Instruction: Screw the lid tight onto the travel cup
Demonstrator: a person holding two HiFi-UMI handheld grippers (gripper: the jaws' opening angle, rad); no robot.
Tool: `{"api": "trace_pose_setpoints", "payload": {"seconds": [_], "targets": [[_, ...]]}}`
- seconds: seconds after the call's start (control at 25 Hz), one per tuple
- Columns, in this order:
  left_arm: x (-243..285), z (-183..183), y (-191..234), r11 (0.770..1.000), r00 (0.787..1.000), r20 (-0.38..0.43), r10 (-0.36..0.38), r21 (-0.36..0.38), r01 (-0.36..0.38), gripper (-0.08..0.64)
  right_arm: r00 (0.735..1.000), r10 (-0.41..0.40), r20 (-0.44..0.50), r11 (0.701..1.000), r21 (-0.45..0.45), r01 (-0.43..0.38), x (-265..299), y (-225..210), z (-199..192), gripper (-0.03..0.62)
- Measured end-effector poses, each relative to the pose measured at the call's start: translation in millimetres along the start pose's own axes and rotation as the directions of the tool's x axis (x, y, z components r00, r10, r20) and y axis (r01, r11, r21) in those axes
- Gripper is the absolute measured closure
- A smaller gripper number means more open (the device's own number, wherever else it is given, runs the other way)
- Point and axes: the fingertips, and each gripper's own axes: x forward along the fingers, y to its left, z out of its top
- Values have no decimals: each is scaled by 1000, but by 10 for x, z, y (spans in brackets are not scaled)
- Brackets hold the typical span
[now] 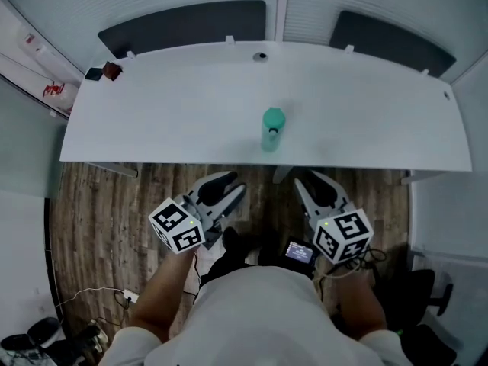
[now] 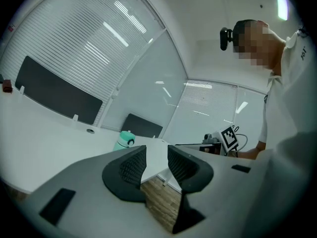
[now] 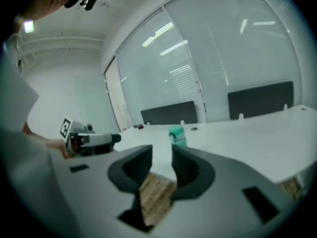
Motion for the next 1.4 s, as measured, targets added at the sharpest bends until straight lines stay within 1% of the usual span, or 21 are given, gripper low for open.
{"api": "trace_pose_setpoints", "payload": {"seconds": [0.32,0.56,0.72,0.88,1.04,1.12,1.24,1.4], "targets": [[24,-13,238,999,999,-31,-40,-5,40,416,998,-57,-17,998,8,57,148,27,-49,477],[158,-76,394,998,996,-64,-60,12,61,408,996,-84,-25,996,-38,83,353,-80,7,469],[294,-101,499,997,995,-77,-62,31,65,403,996,-86,-36,995,-58,84,514,-176,31,458],[459,-97,634,995,994,-94,-55,73,62,392,996,-77,-53,995,-62,73,720,-263,43,432],[641,-128,788,992,993,-117,-36,119,49,352,996,-62,-71,996,-72,57,919,-323,47,388],[741,-159,864,989,990,-134,-31,140,50,327,995,-54,-80,995,-84,48,1020,-349,64,355],[906,-255,992,983,984,-177,-24,175,55,295,995,-42,-96,995,-99,32,1176,-394,96,320],[1115,-451,1172,973,968,-252,-14,218,71,265,992,-33,-119,994,-112,20,1370,-440,133,298]]}}
